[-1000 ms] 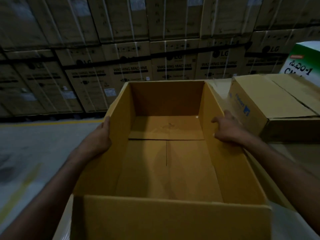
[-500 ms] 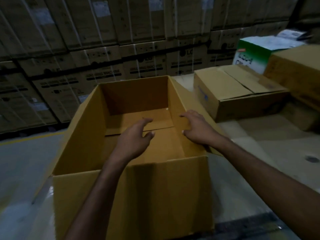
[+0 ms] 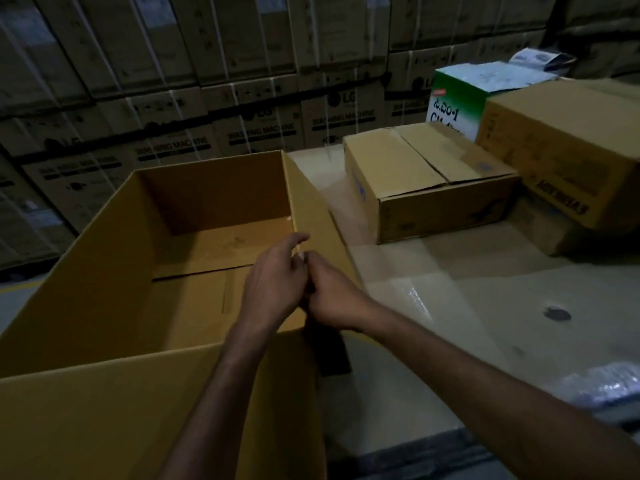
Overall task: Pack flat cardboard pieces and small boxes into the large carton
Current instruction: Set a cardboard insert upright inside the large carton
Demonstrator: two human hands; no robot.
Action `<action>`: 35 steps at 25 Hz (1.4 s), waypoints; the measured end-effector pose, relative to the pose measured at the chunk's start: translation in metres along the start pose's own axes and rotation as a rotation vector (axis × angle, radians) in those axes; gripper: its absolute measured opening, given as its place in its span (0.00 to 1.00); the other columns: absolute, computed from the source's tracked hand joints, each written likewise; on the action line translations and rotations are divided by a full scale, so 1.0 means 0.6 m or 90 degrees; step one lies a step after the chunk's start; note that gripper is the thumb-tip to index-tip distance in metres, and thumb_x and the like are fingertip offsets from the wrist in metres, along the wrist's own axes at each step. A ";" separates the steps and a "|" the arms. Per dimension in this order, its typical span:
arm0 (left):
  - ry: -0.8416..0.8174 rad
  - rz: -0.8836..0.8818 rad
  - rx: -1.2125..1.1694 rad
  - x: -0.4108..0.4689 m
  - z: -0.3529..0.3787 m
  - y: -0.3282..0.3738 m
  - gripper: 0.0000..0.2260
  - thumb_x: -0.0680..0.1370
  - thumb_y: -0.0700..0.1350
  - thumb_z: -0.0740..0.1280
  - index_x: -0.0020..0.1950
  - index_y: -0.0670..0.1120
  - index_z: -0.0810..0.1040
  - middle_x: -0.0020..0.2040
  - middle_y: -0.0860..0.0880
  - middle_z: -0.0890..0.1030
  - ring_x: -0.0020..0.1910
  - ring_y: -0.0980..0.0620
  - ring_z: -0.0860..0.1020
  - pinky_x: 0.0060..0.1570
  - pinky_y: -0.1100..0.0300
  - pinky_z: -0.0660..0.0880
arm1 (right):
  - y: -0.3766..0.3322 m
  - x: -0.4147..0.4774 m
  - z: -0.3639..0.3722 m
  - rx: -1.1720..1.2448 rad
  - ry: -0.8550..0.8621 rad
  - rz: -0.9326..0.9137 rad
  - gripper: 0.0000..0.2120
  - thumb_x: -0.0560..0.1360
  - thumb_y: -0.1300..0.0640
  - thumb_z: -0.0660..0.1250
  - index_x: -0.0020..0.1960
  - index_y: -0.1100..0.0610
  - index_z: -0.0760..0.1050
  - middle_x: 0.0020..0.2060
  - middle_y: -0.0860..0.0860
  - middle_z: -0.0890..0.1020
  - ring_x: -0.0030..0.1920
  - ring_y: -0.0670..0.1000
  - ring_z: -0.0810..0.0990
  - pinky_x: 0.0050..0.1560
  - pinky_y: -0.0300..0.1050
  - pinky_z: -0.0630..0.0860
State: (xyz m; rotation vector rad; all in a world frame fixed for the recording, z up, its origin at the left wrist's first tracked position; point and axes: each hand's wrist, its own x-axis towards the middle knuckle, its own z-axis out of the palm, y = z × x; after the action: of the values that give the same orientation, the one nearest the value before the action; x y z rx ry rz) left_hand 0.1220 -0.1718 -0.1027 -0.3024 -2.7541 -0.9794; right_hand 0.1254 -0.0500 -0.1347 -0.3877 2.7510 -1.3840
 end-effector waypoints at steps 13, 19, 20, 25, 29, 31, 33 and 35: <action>0.053 0.028 -0.140 0.091 0.172 0.162 0.16 0.81 0.49 0.67 0.70 0.53 0.76 0.67 0.55 0.79 0.65 0.57 0.75 0.59 0.56 0.76 | 0.190 0.023 -0.259 0.180 0.282 0.092 0.11 0.77 0.60 0.71 0.58 0.51 0.80 0.53 0.45 0.83 0.56 0.44 0.81 0.60 0.52 0.80; 0.011 0.034 -0.268 0.172 0.253 0.193 0.14 0.79 0.47 0.70 0.64 0.51 0.80 0.55 0.56 0.82 0.57 0.56 0.80 0.52 0.60 0.77 | 0.267 0.034 -0.360 0.083 0.367 0.121 0.09 0.78 0.57 0.71 0.58 0.51 0.80 0.53 0.44 0.83 0.56 0.44 0.81 0.60 0.49 0.79; 0.002 0.035 -0.275 0.188 0.268 0.198 0.13 0.79 0.48 0.70 0.64 0.51 0.80 0.55 0.56 0.81 0.56 0.56 0.79 0.51 0.60 0.76 | 0.283 0.043 -0.381 0.065 0.378 0.131 0.09 0.78 0.56 0.71 0.58 0.51 0.80 0.53 0.44 0.83 0.57 0.44 0.81 0.60 0.48 0.79; 0.006 0.027 -0.261 0.298 0.353 0.206 0.15 0.79 0.53 0.70 0.65 0.53 0.79 0.64 0.52 0.79 0.62 0.53 0.76 0.57 0.55 0.76 | 0.405 0.124 -0.484 -0.092 0.365 0.174 0.18 0.79 0.50 0.70 0.67 0.52 0.77 0.65 0.51 0.79 0.66 0.53 0.76 0.63 0.50 0.75; 0.031 -0.018 -0.099 0.379 0.421 0.213 0.18 0.81 0.58 0.66 0.69 0.53 0.76 0.72 0.49 0.72 0.71 0.48 0.71 0.61 0.52 0.70 | 0.503 0.190 -0.563 -0.230 0.331 0.247 0.25 0.82 0.45 0.64 0.75 0.57 0.70 0.72 0.56 0.73 0.73 0.60 0.68 0.69 0.55 0.68; -0.023 -0.031 0.009 0.421 0.448 0.205 0.21 0.82 0.60 0.61 0.74 0.55 0.72 0.78 0.50 0.65 0.77 0.46 0.62 0.70 0.43 0.63 | 0.542 0.217 -0.581 -0.278 0.310 0.287 0.28 0.83 0.42 0.60 0.77 0.56 0.67 0.74 0.58 0.69 0.76 0.62 0.62 0.74 0.58 0.62; -0.105 -0.027 0.114 0.449 0.471 0.188 0.23 0.84 0.61 0.55 0.77 0.57 0.67 0.81 0.51 0.61 0.80 0.44 0.57 0.73 0.38 0.57 | 0.569 0.236 -0.576 -0.347 0.272 0.333 0.28 0.83 0.40 0.55 0.78 0.53 0.65 0.77 0.59 0.64 0.78 0.64 0.55 0.77 0.64 0.52; -0.128 -0.014 0.192 0.460 0.485 0.164 0.22 0.84 0.61 0.52 0.77 0.58 0.67 0.80 0.54 0.62 0.80 0.45 0.56 0.74 0.37 0.55 | 0.580 0.243 -0.556 -0.413 0.263 0.338 0.28 0.84 0.39 0.50 0.78 0.52 0.65 0.78 0.60 0.62 0.79 0.65 0.53 0.76 0.67 0.47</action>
State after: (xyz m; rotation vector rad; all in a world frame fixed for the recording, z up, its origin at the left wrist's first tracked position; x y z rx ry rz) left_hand -0.1525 0.1233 -0.1941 -0.3363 -3.0381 -0.5496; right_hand -0.1352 0.3761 -0.1991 0.6581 3.2107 -0.4681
